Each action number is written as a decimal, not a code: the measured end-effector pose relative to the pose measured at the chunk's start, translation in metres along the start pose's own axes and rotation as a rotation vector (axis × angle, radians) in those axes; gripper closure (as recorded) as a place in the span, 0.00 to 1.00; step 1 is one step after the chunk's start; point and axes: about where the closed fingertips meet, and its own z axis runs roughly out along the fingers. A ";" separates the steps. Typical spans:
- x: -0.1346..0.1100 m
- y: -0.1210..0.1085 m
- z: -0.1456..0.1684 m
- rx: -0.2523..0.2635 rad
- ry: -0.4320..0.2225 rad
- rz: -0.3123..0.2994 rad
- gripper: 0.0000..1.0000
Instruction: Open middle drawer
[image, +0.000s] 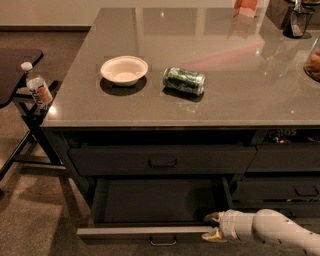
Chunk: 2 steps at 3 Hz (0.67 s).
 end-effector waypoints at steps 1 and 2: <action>0.000 0.000 0.000 0.000 0.000 0.000 0.36; 0.000 0.000 0.000 0.000 0.000 0.000 0.28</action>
Offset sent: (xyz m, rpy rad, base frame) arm 0.0000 0.0000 0.0000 0.0000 0.0000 0.0000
